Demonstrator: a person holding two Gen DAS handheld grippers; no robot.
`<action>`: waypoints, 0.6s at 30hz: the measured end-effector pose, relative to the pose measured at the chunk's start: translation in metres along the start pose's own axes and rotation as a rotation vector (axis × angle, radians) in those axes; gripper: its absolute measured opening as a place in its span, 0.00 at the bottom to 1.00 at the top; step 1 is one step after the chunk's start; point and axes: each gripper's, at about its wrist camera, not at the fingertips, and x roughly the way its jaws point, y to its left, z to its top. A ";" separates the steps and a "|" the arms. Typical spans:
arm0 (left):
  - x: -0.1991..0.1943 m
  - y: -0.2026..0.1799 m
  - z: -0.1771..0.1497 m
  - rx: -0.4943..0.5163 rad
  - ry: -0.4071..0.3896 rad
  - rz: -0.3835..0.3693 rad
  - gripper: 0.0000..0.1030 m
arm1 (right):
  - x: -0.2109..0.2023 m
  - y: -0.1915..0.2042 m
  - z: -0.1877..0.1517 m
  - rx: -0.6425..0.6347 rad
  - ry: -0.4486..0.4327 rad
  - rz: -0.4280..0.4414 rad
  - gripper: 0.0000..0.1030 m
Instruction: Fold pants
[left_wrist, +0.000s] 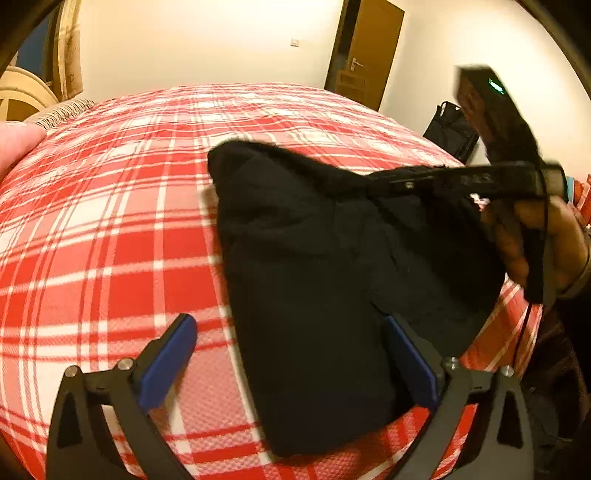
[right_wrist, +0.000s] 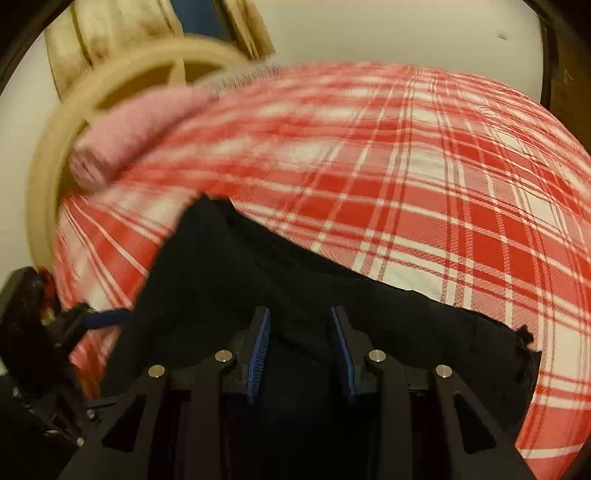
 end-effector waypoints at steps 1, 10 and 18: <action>-0.005 0.004 0.005 -0.017 -0.024 0.009 0.97 | -0.012 0.000 -0.002 0.015 -0.039 0.005 0.34; 0.023 0.042 0.039 -0.212 0.025 -0.091 0.88 | -0.088 -0.074 -0.054 0.285 -0.137 -0.140 0.66; 0.039 0.041 0.045 -0.202 0.036 -0.157 0.56 | -0.065 -0.102 -0.087 0.423 -0.093 0.015 0.66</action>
